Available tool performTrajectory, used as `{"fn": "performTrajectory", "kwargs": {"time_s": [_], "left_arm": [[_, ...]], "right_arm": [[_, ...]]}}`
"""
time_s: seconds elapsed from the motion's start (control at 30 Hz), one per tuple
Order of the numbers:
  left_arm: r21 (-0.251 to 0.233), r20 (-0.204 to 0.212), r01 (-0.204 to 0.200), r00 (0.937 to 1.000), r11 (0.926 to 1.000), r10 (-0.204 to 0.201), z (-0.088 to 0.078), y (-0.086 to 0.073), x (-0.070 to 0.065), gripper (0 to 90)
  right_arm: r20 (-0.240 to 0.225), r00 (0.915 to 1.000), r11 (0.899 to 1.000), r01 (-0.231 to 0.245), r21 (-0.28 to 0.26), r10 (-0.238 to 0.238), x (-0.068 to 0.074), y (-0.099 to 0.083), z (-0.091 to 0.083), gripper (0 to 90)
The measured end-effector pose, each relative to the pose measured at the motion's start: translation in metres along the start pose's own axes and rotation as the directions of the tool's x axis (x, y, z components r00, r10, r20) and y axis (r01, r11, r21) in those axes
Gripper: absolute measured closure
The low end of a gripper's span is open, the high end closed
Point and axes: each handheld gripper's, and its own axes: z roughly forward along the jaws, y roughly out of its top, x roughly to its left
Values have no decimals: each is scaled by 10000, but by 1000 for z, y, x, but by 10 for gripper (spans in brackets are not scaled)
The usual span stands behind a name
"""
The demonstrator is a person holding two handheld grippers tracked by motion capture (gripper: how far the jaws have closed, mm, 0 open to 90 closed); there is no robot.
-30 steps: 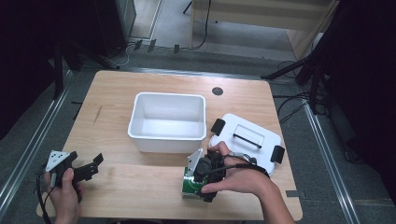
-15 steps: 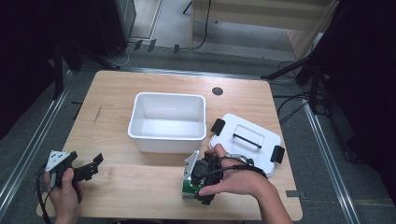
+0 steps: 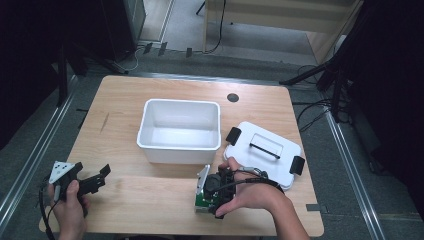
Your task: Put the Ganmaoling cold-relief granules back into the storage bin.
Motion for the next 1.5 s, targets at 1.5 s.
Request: {"fn": "performTrajectory", "kwargs": {"time_s": [1.5], "left_arm": [[-37,0,-2,10000,10000,2,0,0,0,0]], "right_arm": [[386,9968,9938,731,-839,-701,-34,11,-113,161]]}}
